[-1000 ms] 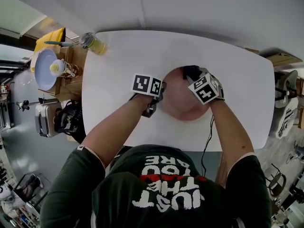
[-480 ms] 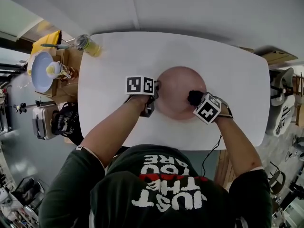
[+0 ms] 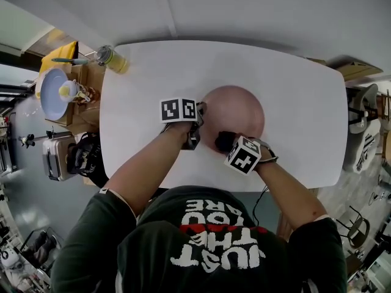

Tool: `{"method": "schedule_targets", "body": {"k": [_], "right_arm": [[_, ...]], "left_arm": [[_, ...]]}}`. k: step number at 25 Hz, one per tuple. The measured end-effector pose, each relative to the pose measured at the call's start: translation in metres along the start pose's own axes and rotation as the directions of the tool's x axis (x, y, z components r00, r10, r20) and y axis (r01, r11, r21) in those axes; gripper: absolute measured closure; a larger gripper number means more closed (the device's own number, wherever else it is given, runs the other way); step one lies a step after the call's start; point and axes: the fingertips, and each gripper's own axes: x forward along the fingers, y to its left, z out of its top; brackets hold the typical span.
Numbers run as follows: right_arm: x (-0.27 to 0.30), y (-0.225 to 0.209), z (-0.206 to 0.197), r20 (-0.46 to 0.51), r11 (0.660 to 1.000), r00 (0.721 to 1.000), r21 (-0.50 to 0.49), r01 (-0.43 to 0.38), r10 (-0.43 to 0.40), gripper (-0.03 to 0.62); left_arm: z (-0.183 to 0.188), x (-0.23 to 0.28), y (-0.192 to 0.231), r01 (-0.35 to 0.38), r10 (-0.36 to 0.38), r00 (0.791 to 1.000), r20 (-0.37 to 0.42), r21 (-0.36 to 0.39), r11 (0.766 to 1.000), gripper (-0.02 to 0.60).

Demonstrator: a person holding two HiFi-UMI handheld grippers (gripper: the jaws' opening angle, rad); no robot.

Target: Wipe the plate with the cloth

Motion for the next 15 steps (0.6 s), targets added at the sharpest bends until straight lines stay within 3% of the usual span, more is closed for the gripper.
{"method": "schedule_targets", "body": {"k": [8,12,15], "right_arm": [[0.015,-0.009,0.060,0.123,0.999,0.992,-0.034,0.027,-0.022,0.520],[0.018,-0.033,0.089,0.232,0.996,0.972,-0.065,0.058,-0.041,0.520],[0.006,-0.044,0.094,0.309,0.998,0.951,-0.052,0.031,-0.013,0.520]], "left_arm": [[-0.003,-0.001,-0.001,0.010,-0.010,1.000,-0.012,-0.002,1.000,0.546],[-0.008,-0.001,-0.002,0.028,-0.025,0.998,-0.050,0.052,0.998,0.551],[-0.008,-0.003,-0.002,0.038,-0.033,0.997,-0.063,0.076,0.996,0.558]]}}
